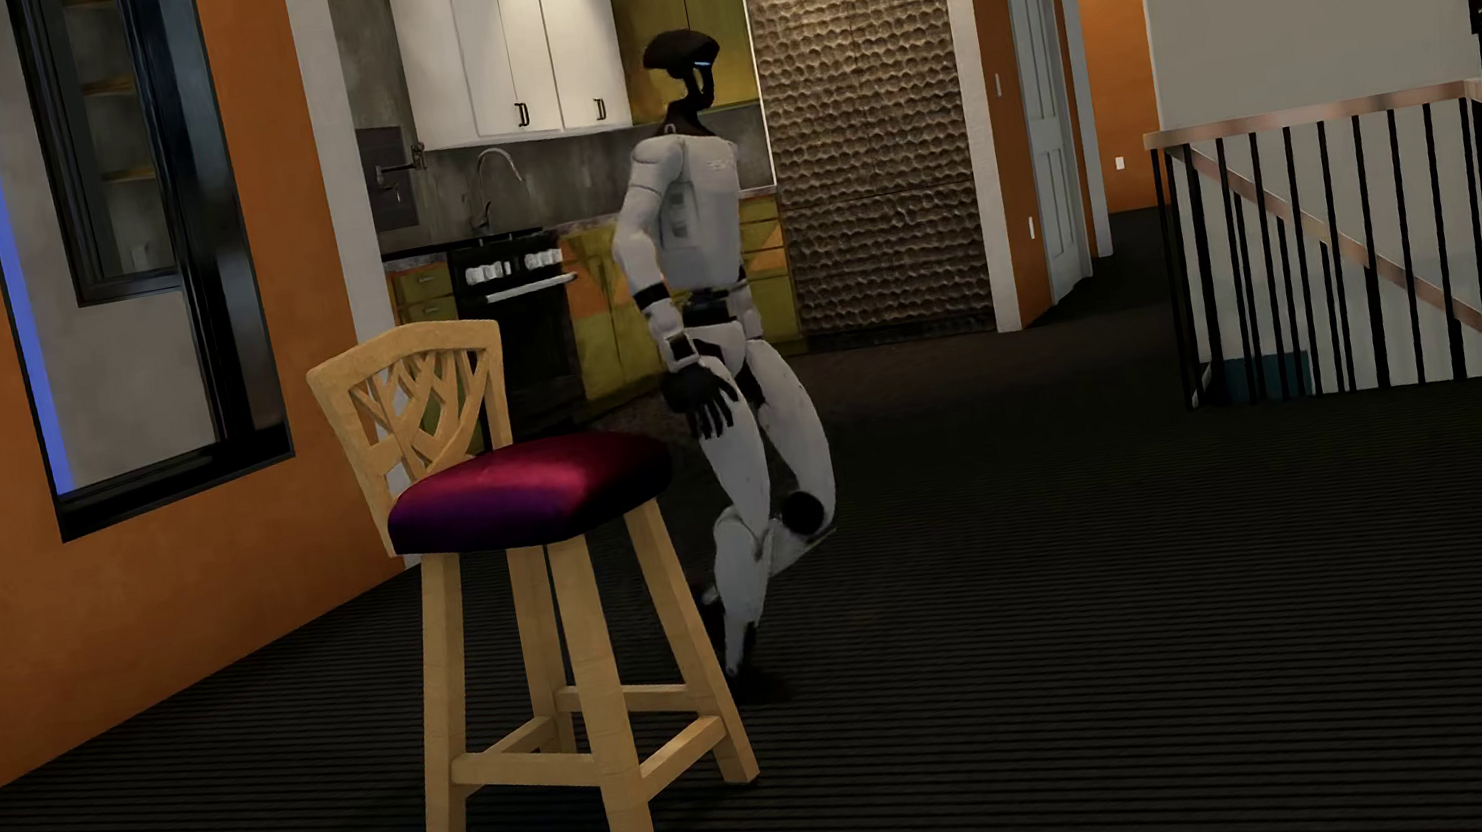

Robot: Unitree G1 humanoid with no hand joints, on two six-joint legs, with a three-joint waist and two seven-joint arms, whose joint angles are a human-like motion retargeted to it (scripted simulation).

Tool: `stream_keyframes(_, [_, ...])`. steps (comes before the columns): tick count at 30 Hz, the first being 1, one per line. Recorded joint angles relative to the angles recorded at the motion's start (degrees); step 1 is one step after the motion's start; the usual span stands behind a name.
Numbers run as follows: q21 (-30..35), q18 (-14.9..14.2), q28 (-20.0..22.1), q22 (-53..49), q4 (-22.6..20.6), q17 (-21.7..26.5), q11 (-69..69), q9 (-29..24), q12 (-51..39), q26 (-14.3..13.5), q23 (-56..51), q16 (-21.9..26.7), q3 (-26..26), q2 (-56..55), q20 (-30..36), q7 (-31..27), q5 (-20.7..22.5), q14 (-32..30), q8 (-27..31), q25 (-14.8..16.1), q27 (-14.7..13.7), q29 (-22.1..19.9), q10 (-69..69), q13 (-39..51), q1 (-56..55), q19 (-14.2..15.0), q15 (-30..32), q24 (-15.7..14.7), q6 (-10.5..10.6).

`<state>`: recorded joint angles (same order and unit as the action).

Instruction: Avoid the stool

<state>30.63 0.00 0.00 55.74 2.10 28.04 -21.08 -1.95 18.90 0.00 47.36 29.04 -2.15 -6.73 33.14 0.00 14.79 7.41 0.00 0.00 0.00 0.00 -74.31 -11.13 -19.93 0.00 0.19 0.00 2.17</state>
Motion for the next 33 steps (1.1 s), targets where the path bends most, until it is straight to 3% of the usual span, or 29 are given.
stream_keyframes(2, [-2.7,0.0,0.0,-4.0,0.0,-0.3,1.6,1.6,0.4,0.0,-4.0,-0.6,-2.1,3.7,-5.5,0.0,0.3,-1.9,0.0,0.0,0.0,0.0,11.3,1.2,-7.8,0.0,-3.7,0.0,-0.8])
stream_keyframes(3, [-3.4,0.0,0.0,-5.3,-0.1,-0.5,3.1,1.9,0.4,0.0,-5.5,-0.9,-3.0,6.1,-6.7,0.0,0.5,-4.3,0.0,0.0,0.0,0.0,20.8,1.5,-9.3,0.0,-14.4,0.0,-1.4])
stream_keyframes(4, [-3.8,0.0,0.0,-6.0,-0.4,-0.6,5.0,2.0,0.1,0.0,-6.3,-1.2,-3.8,9.0,-6.7,0.0,0.5,-6.9,0.0,0.0,0.0,0.0,32.1,1.6,-8.9,0.0,-18.7,0.0,-2.1])
stream_keyframes(6, [-2.9,0.0,0.0,-5.5,-2.1,-1.0,5.4,2.1,-0.6,0.0,-5.5,-1.7,-5.6,13.0,-5.3,0.0,-0.9,-6.8,0.0,0.0,0.0,0.0,51.3,1.4,-5.3,0.0,-21.4,0.0,-3.9])
stream_keyframes(7, [-1.6,0.0,0.0,-5.0,-2.3,-1.2,4.6,2.1,-0.7,0.0,-3.9,-1.7,-6.2,14.3,-4.4,0.0,-1.8,-10.5,0.0,0.0,0.0,0.0,59.7,1.4,-4.2,0.0,-21.8,0.0,-4.7])
stream_keyframes(9, [1.5,0.0,0.0,-2.3,-2.3,-1.7,-1.0,3.0,-1.5,0.0,1.0,-2.1,-6.5,15.7,-1.2,0.0,-2.5,-10.8,0.0,0.0,0.0,0.0,52.0,0.8,-5.1,0.0,-14.5,0.0,-4.9])
stream_keyframes(11, [7.2,0.0,0.0,1.0,-3.4,-2.7,-10.2,3.9,-2.1,0.0,8.4,-1.9,-6.0,12.0,3.6,0.0,-5.7,-8.8,0.0,0.0,0.0,0.0,47.7,-0.2,-3.5,0.0,2.9,0.0,-5.8])
stream_keyframes(13, [10.1,0.0,0.0,-1.1,-4.6,-1.4,-27.8,0.4,-0.2,0.0,9.3,-0.5,-5.6,6.6,4.1,0.0,-8.5,-3.4,0.0,0.0,0.0,0.0,49.6,-3.0,8.3,0.0,15.9,0.0,-4.6])
stream_keyframes(15, [9.6,0.0,0.0,-2.0,-6.0,-0.6,-38.7,-3.6,0.9,0.0,7.7,1.1,-1.8,1.8,3.9,0.0,-9.7,1.1,0.0,0.0,0.0,0.0,52.4,-4.2,20.4,0.0,20.7,0.0,-3.7])
stream_keyframes(17, [6.7,0.0,0.0,-0.9,-5.8,-0.1,-33.2,-5.5,0.8,0.0,5.0,2.0,3.2,-2.4,2.6,0.0,-8.4,-5.8,0.0,0.0,0.0,0.0,58.2,-5.3,29.4,0.0,19.6,0.0,-1.6])
stream_keyframes(20, [3.4,0.0,0.0,-2.5,-6.1,0.3,-5.8,-5.8,-0.3,0.0,1.5,3.6,7.5,-4.7,-1.7,0.0,-4.9,2.1,0.0,0.0,0.0,0.0,60.3,-5.6,38.2,0.0,13.0,0.0,0.2])
stream_keyframes(21, [3.6,0.0,0.0,-3.0,-6.7,-0.1,3.0,-5.8,-1.1,0.0,1.8,4.1,8.1,-3.5,-3.1,0.0,-3.6,2.9,0.0,0.0,0.0,0.0,60.1,-5.2,40.0,0.0,2.0,0.0,0.1])
stream_keyframes(23, [5.5,0.0,0.0,-3.7,-8.7,-0.7,-1.0,-5.2,-3.2,0.0,3.5,4.3,8.2,-1.2,-5.5,0.0,-2.9,0.0,0.0,0.0,0.0,0.0,59.5,-5.0,43.2,0.0,-0.7,0.0,-0.8])
stream_keyframes(24, [6.9,0.0,0.0,-4.5,-8.3,-0.7,10.0,-4.8,-3.4,0.0,4.5,3.8,8.7,-2.4,-7.5,0.0,-3.6,6.0,0.0,0.0,0.0,0.0,54.3,-5.3,44.4,0.0,7.3,0.0,-0.7])
stream_keyframes(25, [7.9,0.0,0.0,-5.3,-7.0,-0.6,7.8,-4.1,-3.4,0.0,5.6,2.9,9.0,-3.4,-9.0,0.0,-3.7,6.9,0.0,0.0,0.0,0.0,51.2,-5.9,44.5,0.0,9.7,0.0,0.2])
stream_keyframes(27, [11.2,0.0,0.0,-6.0,-2.3,0.4,-0.7,-2.7,-2.8,0.0,8.8,0.1,8.0,-7.0,-8.9,0.0,-3.3,-2.8,0.0,0.0,0.0,0.0,37.1,-5.9,39.9,0.0,28.9,0.0,2.4])
stream_keyframes(29, [12.6,0.0,0.0,-5.3,3.2,1.2,-2.0,-2.6,-2.7,0.0,10.1,-1.8,8.6,-3.9,-4.8,0.0,-0.5,-10.6,0.0,0.0,0.0,0.0,15.3,-3.8,27.9,0.0,23.4,0.0,3.2])
stream_keyframes(31, [9.5,0.0,0.0,-4.2,3.4,1.4,-1.4,-2.0,-3.6,0.0,9.4,-2.9,8.2,-1.2,0.7,0.0,0.0,-2.7,0.0,0.0,0.0,0.0,1.5,-1.4,13.6,0.0,12.5,0.0,2.6])
stream_keyframes(33, [4.5,0.0,0.0,-4.7,1.0,1.2,-0.5,-1.4,-2.4,0.0,6.0,-3.0,5.5,3.3,2.5,0.0,0.0,1.2,0.0,0.0,0.0,0.0,6.0,-0.6,5.0,0.0,3.4,0.0,0.8])
